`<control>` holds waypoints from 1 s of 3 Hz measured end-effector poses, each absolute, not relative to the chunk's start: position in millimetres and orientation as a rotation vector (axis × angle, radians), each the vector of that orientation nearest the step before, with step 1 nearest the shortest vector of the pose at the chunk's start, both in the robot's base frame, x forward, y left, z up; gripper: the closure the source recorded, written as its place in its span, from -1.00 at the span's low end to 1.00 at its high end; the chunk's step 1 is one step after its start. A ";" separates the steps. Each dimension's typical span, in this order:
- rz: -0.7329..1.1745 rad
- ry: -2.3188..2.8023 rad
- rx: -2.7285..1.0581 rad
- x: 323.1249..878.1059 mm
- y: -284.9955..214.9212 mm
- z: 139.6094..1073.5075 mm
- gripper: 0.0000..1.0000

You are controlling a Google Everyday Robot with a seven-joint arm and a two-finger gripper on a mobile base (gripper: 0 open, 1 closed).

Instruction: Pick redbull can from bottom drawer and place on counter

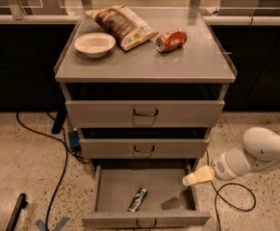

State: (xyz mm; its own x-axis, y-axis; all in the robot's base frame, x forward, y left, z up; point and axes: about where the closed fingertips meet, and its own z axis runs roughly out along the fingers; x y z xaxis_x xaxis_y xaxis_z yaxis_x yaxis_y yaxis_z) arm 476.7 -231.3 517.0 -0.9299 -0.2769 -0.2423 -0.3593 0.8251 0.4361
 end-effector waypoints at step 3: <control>1.095 2.722 -0.028 461.4 -154.9 394.7 -1.00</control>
Offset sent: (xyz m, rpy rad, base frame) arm -0.0232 0.0760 -0.1290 0.3640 0.0467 -0.3811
